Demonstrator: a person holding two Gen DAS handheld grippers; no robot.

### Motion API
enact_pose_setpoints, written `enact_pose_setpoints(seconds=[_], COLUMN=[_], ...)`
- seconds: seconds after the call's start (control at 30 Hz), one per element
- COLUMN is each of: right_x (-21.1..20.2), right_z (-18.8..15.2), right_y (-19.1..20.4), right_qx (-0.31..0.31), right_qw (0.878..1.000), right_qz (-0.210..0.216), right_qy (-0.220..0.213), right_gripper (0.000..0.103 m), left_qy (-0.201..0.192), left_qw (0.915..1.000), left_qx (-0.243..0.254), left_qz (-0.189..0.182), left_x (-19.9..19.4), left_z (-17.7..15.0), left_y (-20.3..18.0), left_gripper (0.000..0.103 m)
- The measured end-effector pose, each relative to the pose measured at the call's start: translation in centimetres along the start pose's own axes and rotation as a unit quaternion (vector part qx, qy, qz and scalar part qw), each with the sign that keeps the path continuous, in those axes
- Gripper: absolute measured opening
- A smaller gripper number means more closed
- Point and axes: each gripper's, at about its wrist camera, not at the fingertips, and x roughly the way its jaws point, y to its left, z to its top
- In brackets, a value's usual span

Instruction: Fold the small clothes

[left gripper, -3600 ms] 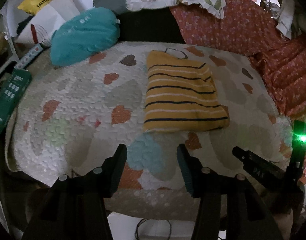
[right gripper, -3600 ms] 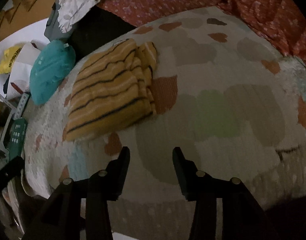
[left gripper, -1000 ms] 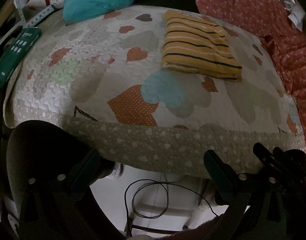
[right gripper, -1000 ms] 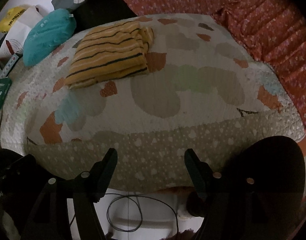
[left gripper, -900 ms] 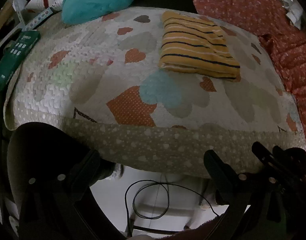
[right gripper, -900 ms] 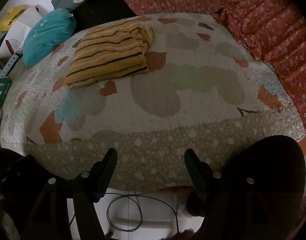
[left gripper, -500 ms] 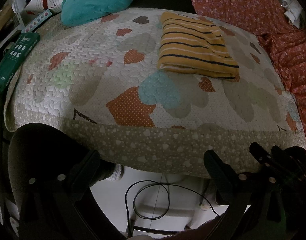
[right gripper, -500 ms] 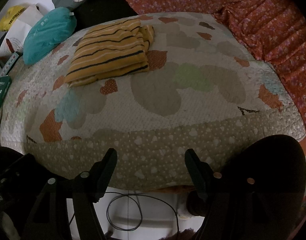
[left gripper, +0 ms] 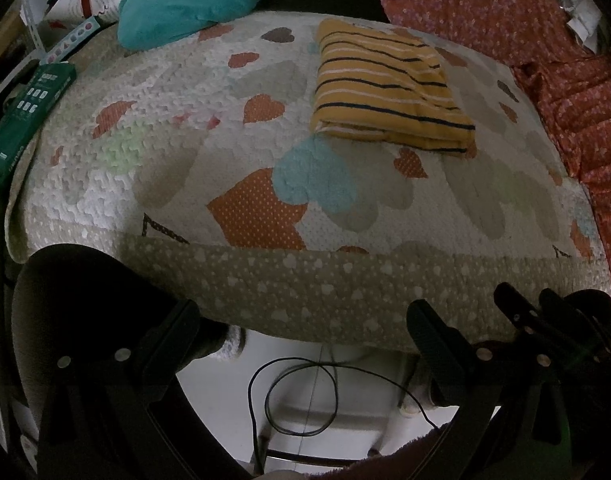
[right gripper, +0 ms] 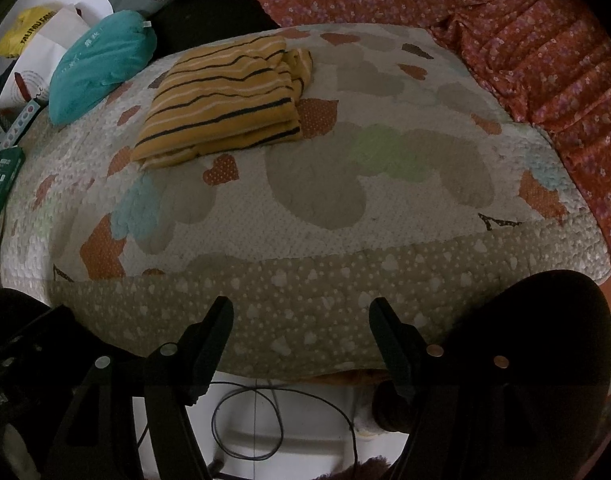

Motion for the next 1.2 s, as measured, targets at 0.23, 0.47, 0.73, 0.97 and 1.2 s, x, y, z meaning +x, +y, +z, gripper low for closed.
enact_pose_setpoints(seconds=[0.23, 0.47, 0.73, 0.97, 1.2], right_x=[-0.02, 0.11, 0.26, 0.32, 0.39], right_z=[-0.10, -0.24, -0.09, -0.14, -0.21], right_y=[0.14, 0.44, 0.35, 0.39, 0.44], right_qx=[0.000, -0.005, -0.008, -0.008, -0.012], right_qw=[1.000, 1.000, 1.000, 1.000, 1.000], right_qz=[-0.001, 0.001, 0.003, 0.003, 0.005], right_qy=[0.000, -0.001, 0.001, 0.002, 0.003], right_gripper=[0.075, 0.075, 0.075, 0.075, 0.076], left_qy=[0.000, 0.003, 0.005, 0.008, 0.012], left_qw=[1.0000, 1.0000, 1.0000, 1.0000, 0.9999], left_qx=[0.000, 0.000, 0.000, -0.002, -0.002], left_qz=[0.000, -0.001, -0.002, -0.003, -0.005], left_x=[0.01, 0.12, 0.28, 0.37, 0.58], left_z=[0.00, -0.02, -0.12, -0.17, -0.18], left_y=[-0.01, 0.02, 0.18, 0.21, 0.52], left_gripper=[0.103, 0.103, 0.103, 0.103, 0.103])
